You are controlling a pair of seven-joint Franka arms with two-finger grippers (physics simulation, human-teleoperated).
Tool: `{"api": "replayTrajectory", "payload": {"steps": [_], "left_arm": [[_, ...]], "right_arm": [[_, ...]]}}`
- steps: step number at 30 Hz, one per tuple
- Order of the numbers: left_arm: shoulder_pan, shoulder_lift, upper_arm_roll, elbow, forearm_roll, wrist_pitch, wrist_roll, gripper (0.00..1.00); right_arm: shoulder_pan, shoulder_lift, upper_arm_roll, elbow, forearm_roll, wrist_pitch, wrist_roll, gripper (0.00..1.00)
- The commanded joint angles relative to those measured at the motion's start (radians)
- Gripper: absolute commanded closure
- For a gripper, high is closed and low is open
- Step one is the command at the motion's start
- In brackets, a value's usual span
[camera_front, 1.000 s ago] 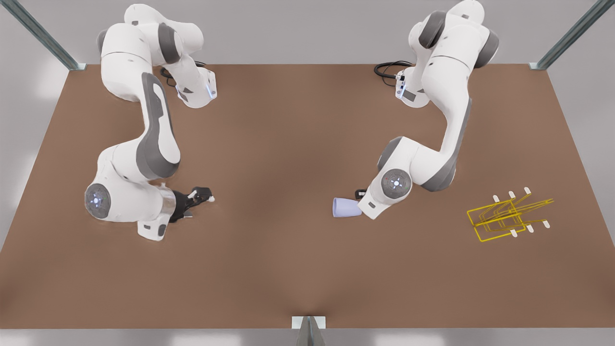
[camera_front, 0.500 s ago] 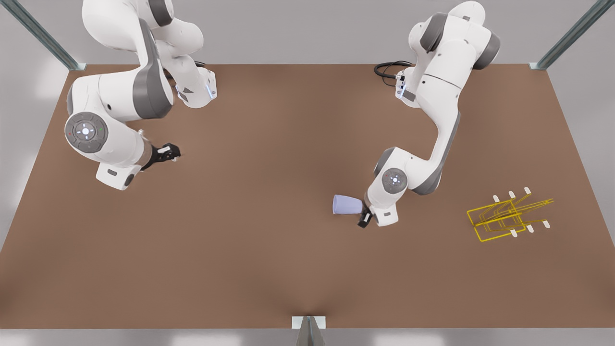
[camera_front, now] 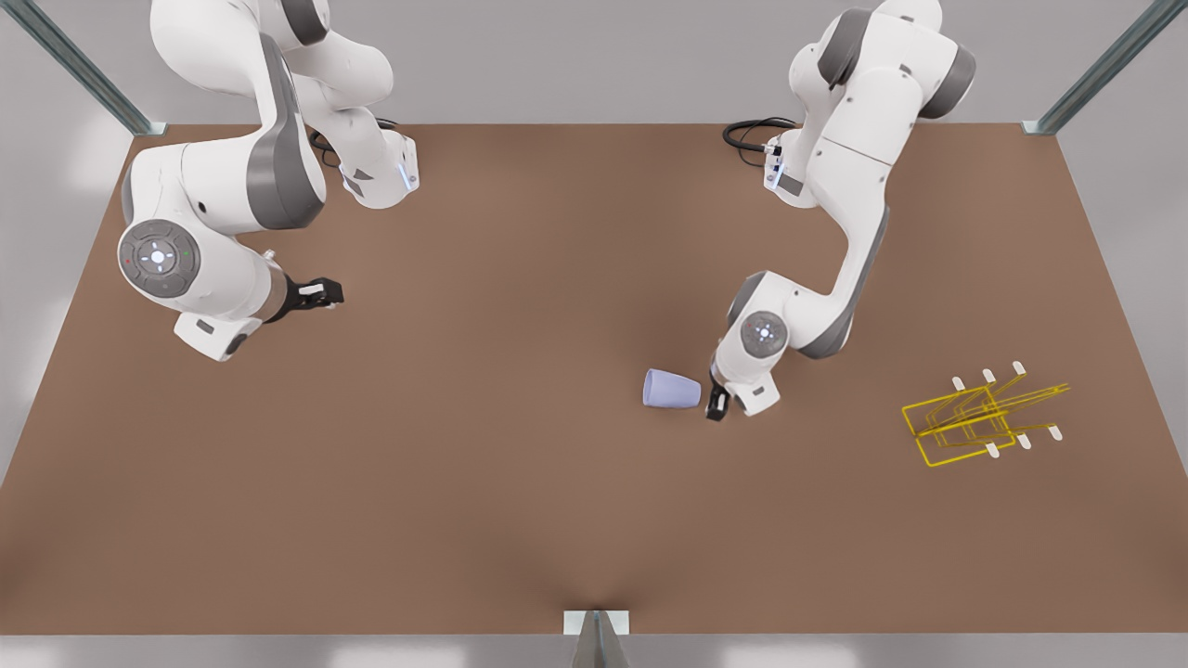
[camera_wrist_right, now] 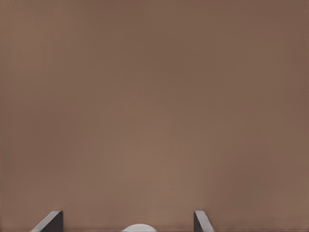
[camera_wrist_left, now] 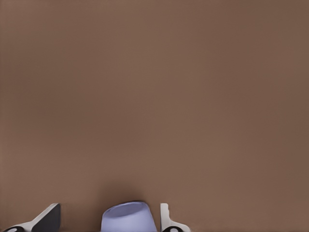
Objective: Place the cup on the cup holder
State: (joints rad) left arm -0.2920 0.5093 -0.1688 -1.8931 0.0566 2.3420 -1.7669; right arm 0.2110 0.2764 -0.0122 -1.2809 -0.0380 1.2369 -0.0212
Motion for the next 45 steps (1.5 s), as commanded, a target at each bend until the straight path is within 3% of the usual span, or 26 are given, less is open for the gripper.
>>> {"api": "replayTrajectory", "payload": {"steps": [1, 19, 25, 45], "left_arm": [[-0.001, -0.003, 0.0, -0.027, 0.0, -0.006, -0.014, 0.0], [-0.046, 0.005, -0.003, -0.038, -0.064, 0.053, -0.025, 0.0], [-0.105, 0.08, -0.003, 0.134, -0.121, -0.027, -0.063, 0.0], [-0.093, 0.121, -0.005, 0.083, -0.127, -0.038, -0.049, 0.0]], "right_arm": [[0.001, -0.002, 0.0, -0.003, 0.001, -0.001, 0.096, 0.0], [0.002, -0.002, 0.0, -0.006, 0.003, 0.003, 0.095, 0.0], [0.002, -0.002, 0.0, -0.006, 0.003, 0.009, 0.093, 0.0], [0.002, 0.007, 0.0, -0.005, 0.007, 0.01, 0.081, 0.0]]}}
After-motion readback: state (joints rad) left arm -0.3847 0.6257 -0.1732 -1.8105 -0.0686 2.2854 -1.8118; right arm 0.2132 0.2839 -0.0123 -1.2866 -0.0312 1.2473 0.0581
